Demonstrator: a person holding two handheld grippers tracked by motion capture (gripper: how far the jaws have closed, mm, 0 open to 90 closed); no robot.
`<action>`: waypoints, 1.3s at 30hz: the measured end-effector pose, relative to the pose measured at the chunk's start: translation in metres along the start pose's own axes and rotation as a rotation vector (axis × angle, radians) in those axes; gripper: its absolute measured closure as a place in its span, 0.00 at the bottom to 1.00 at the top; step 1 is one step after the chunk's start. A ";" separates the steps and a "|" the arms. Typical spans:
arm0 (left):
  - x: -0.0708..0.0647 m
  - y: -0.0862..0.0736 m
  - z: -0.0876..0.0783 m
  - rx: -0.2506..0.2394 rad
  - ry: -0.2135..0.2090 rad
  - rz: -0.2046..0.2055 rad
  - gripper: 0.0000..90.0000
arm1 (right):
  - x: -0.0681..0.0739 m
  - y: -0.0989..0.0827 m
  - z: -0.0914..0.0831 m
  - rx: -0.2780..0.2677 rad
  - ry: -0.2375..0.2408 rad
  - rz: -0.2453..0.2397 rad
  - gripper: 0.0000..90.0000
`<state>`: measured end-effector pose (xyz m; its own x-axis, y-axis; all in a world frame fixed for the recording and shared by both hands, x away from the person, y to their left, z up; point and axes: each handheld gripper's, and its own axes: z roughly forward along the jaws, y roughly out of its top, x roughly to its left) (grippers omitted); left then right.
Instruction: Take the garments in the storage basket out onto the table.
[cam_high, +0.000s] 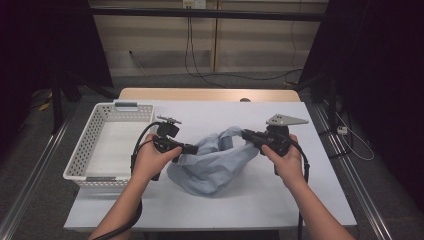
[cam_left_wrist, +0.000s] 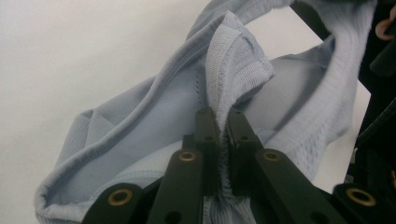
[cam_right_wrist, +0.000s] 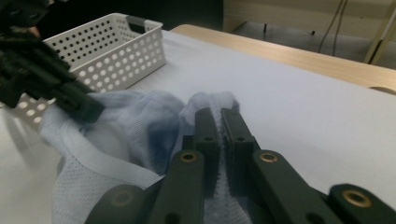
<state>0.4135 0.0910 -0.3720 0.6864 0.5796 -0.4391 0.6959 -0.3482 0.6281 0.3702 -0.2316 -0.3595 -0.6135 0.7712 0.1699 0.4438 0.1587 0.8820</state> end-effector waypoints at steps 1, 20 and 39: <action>0.000 -0.001 0.000 0.004 0.001 0.004 0.94 | 0.002 -0.004 0.000 -0.002 0.015 0.005 0.97; -0.002 0.011 0.008 -0.044 -0.007 0.049 0.44 | 0.039 -0.033 0.024 0.056 0.132 -0.029 0.97; 0.000 0.036 0.014 -0.033 0.052 0.078 0.22 | 0.053 -0.035 0.035 0.074 0.164 -0.043 0.97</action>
<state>0.4416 0.0684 -0.3587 0.7254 0.5897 -0.3549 0.6332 -0.3696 0.6800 0.3451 -0.1744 -0.3972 -0.7280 0.6533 0.2077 0.4584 0.2386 0.8561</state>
